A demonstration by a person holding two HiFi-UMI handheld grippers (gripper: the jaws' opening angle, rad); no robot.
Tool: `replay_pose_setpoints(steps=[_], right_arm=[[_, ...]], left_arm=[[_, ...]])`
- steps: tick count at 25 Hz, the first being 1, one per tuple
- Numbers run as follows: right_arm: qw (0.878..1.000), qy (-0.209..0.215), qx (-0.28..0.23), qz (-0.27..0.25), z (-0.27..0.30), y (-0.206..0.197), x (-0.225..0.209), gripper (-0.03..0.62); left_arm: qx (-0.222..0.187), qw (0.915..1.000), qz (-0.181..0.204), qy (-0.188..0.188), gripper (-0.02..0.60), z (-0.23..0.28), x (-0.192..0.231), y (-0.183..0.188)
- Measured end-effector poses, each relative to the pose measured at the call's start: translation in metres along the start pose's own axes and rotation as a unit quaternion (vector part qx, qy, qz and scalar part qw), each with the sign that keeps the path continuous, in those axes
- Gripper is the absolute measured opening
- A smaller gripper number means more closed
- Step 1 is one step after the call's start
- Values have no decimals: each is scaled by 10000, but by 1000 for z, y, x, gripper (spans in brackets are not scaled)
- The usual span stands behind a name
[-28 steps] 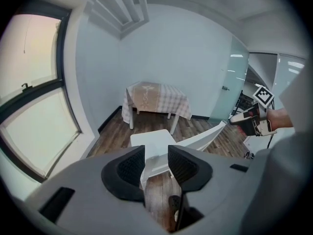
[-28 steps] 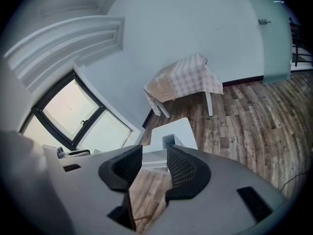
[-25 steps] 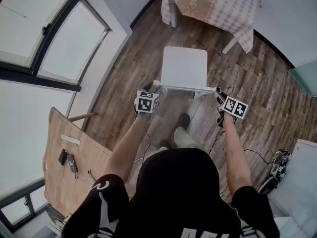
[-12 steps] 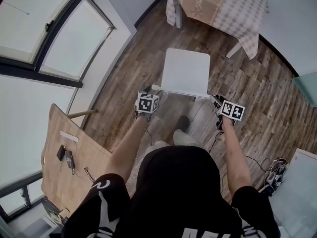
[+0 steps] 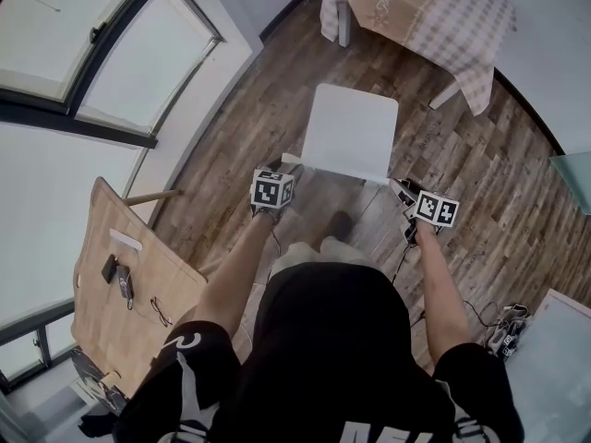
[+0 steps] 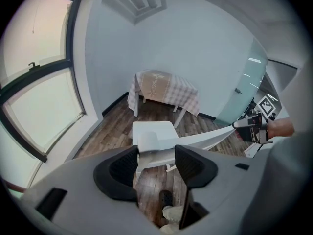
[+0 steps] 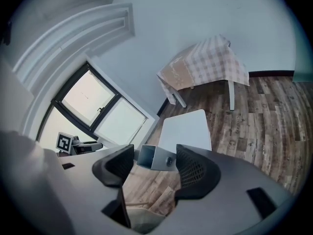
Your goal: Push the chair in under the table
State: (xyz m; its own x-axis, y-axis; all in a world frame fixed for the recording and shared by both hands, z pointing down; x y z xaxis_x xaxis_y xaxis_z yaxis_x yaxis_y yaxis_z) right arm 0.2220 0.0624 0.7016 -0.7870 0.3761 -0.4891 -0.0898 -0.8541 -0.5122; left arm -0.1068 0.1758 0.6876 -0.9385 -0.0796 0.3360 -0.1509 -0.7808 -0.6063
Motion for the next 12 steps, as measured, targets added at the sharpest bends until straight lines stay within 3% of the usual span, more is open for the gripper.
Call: replay_pose_setpoints(steps=[12], right_arm=[[9998,92,-70,-138,-2,-1,-3,284]], left_arm=[[67,9997,-160,190,239,1,-5,0]])
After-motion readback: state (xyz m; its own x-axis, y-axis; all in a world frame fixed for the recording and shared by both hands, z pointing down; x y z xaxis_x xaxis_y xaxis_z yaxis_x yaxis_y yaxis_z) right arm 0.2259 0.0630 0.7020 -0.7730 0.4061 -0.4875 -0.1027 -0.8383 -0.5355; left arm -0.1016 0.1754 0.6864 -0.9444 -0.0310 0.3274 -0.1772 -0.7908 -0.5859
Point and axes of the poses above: the fingertips, and each gripper's own axes: z forward along the fingers, x to its left, y out of its top, the point moved 4 cm from there along -z, backward along the fingers, and after that the axes turned 10 degrees about -y, right-handed, at the moved point
